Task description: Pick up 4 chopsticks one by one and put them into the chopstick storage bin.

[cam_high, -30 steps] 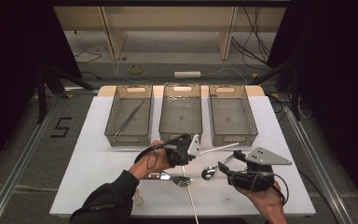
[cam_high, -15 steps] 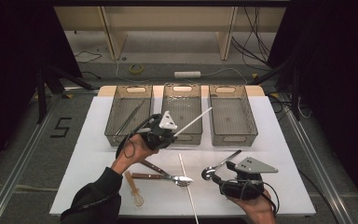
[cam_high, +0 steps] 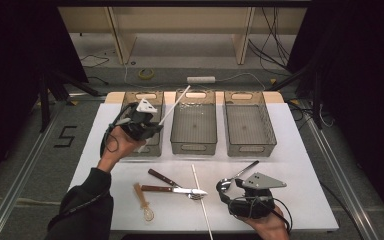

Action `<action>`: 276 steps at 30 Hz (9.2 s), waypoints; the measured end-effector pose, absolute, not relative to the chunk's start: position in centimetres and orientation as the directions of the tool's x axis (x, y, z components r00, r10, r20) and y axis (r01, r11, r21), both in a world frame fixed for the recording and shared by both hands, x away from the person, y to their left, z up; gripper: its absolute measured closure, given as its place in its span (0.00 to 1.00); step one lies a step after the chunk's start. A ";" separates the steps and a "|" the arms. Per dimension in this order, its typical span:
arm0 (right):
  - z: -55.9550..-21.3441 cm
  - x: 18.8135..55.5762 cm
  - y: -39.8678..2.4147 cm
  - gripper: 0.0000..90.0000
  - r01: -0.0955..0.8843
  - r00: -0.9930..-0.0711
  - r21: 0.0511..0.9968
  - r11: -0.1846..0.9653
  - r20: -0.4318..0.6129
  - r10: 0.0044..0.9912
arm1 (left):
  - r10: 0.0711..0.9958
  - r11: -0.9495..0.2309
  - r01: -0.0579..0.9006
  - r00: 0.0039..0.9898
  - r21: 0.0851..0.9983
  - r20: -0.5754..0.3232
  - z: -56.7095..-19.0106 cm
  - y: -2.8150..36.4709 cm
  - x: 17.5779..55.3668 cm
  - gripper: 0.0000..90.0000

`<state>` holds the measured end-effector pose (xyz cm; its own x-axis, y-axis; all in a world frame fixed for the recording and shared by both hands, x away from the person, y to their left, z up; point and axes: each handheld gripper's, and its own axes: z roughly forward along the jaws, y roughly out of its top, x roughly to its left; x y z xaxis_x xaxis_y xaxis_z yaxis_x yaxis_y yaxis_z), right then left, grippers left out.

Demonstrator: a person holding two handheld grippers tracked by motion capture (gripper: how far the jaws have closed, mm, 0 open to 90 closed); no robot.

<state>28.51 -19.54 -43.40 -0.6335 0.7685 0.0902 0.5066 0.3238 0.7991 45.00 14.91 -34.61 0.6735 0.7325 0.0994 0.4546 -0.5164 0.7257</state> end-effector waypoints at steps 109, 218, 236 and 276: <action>-48.5 26.3 -12.9 0.90 0.597 -0.641 0.644 0.479 0.023 0.767 | 0.783 -0.270 0.521 0.608 0.810 -0.130 -42.6 16.3 35.4 0.20; -44.0 30.8 -16.8 0.96 0.571 -0.726 0.559 0.601 0.001 0.688 | 0.161 -0.804 0.023 0.970 0.594 0.181 -47.2 -0.1 37.1 0.61; -42.4 32.2 -19.0 0.83 0.507 -0.744 0.628 0.590 -0.027 0.668 | -0.008 -0.851 -0.156 0.959 0.501 0.284 -44.7 -0.2 35.6 0.93; -42.4 31.3 -21.7 0.35 0.433 -0.648 0.853 0.290 0.071 0.758 | 0.521 -0.687 0.326 0.844 0.649 0.128 -38.6 10.2 40.2 0.93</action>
<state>31.31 -21.68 -42.36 -0.6479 0.7584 0.0711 0.4335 0.2902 0.8532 40.20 10.16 -38.64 0.8437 0.5212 0.1282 0.3260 -0.6874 0.6489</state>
